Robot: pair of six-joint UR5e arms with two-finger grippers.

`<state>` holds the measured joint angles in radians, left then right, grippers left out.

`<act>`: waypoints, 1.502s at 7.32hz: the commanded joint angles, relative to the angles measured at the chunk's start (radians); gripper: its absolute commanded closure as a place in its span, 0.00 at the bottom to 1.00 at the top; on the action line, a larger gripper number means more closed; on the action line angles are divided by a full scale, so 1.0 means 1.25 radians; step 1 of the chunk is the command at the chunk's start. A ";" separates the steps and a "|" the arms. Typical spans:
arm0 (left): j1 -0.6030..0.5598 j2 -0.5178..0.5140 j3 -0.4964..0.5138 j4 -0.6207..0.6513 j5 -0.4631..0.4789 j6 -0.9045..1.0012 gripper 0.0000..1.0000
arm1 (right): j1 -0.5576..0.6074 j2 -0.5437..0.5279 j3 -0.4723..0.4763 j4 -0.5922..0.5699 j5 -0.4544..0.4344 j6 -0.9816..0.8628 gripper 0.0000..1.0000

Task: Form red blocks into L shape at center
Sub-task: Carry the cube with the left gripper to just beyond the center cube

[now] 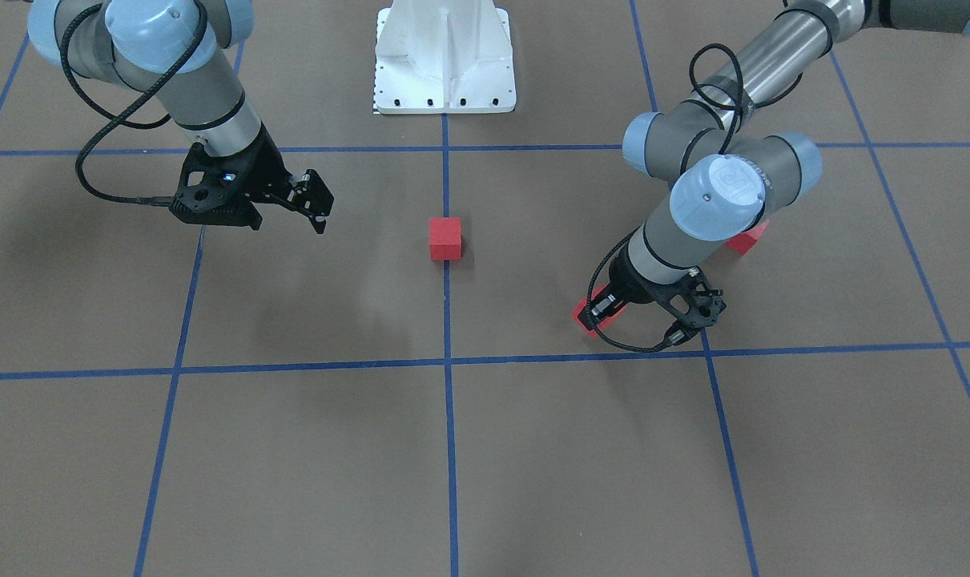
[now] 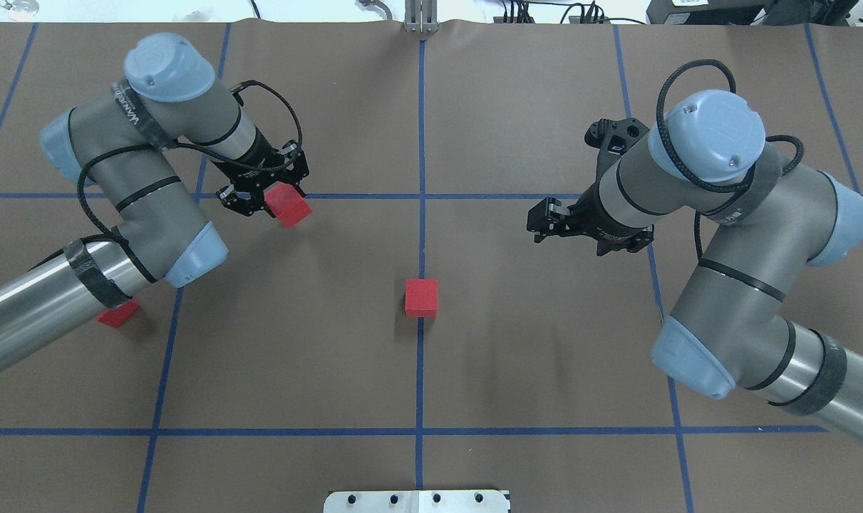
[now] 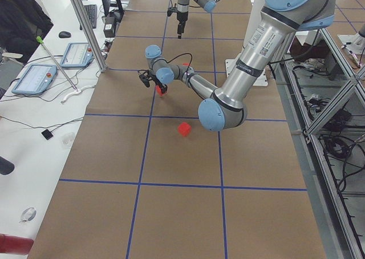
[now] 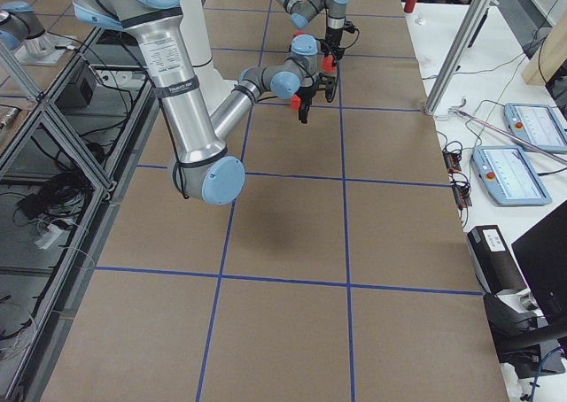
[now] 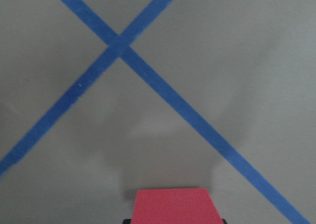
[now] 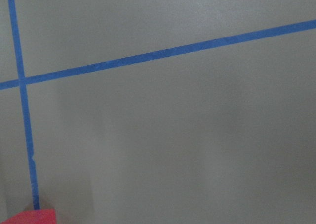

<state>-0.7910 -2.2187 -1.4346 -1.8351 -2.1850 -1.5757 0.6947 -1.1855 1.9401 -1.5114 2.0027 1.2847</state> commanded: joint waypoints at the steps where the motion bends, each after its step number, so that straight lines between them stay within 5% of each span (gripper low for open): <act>1: 0.031 -0.094 -0.002 0.138 0.002 0.311 1.00 | 0.037 -0.055 0.024 0.000 0.004 -0.074 0.00; 3: 0.134 -0.171 0.011 0.178 0.138 0.421 1.00 | 0.052 -0.066 0.025 0.000 0.004 -0.095 0.00; 6: 0.159 -0.299 0.159 0.187 0.171 0.431 1.00 | 0.052 -0.081 0.025 0.011 0.003 -0.098 0.00; 11: 0.201 -0.297 0.168 0.188 0.205 0.426 1.00 | 0.052 -0.085 0.024 0.011 0.002 -0.101 0.00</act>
<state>-0.5487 -2.5908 -1.2256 -1.6013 -1.9317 -1.0391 0.7593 -1.2913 1.9697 -1.4972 2.0049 1.1583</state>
